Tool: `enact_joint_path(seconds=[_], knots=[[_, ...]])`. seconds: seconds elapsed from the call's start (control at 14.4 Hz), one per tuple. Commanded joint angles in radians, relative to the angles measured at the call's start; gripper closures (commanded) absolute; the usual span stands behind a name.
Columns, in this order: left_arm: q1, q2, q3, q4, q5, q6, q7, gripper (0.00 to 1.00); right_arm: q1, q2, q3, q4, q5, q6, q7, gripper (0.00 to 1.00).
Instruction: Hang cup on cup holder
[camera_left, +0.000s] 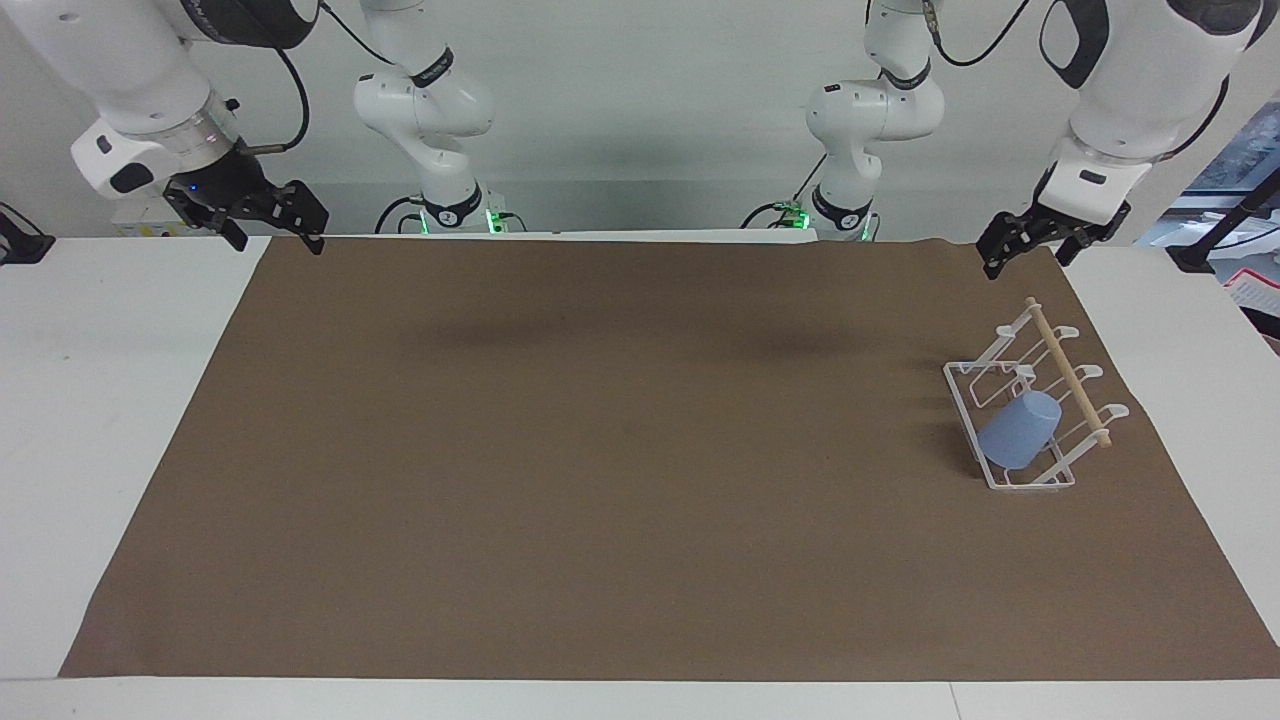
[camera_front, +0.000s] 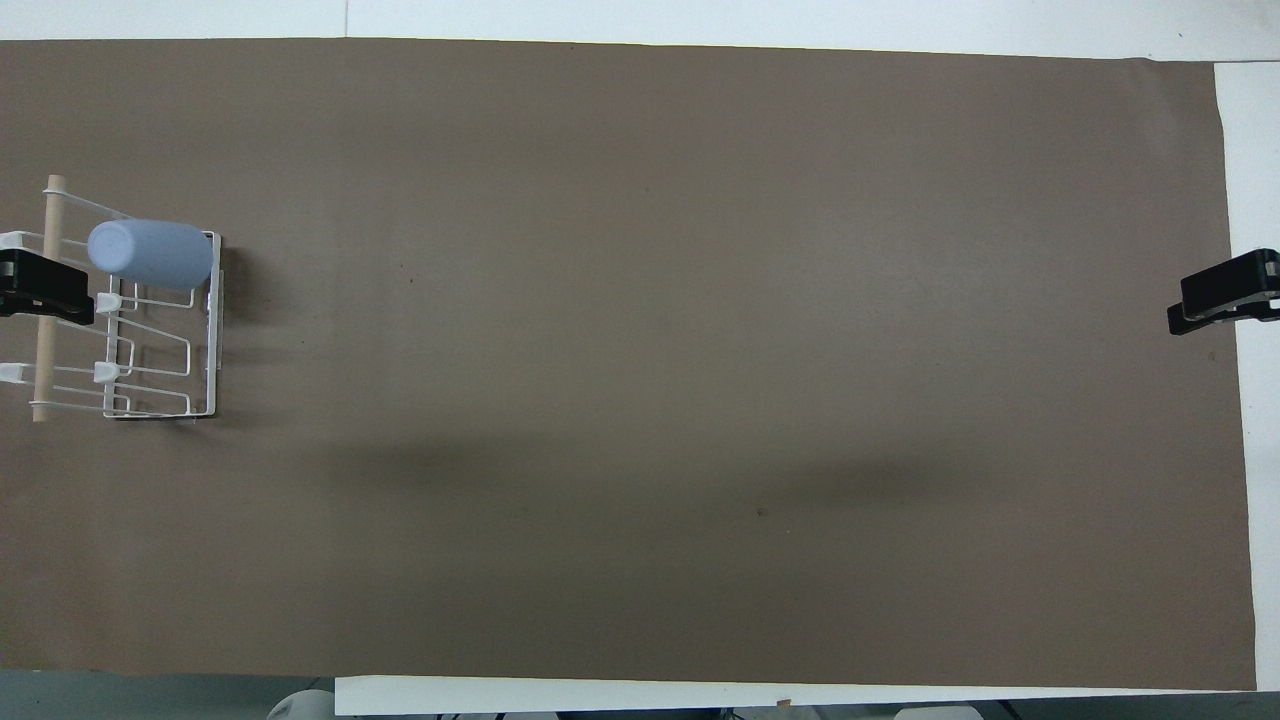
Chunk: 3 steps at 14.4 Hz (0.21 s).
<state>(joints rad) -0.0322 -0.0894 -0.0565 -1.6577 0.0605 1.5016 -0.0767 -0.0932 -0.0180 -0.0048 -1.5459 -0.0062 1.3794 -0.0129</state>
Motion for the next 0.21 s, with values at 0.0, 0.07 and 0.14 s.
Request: enact_joint_path(seconds=[0.0,0.07,0.14], knots=[[0.017,0.039,-0.002,0.053,-0.042,-0.044,0.09,0.0,-0.002,-0.02,0.003,-0.025,-0.006,0.006,-0.01,0.01],[0.014,0.039,-0.003,0.053,-0.045,-0.05,0.103,0.0,-0.002,-0.02,0.003,-0.025,-0.006,0.006,-0.012,0.01],[0.011,0.039,-0.003,0.056,-0.045,-0.049,0.107,0.0,-0.002,-0.02,0.003,-0.025,-0.006,0.006,-0.01,0.01]])
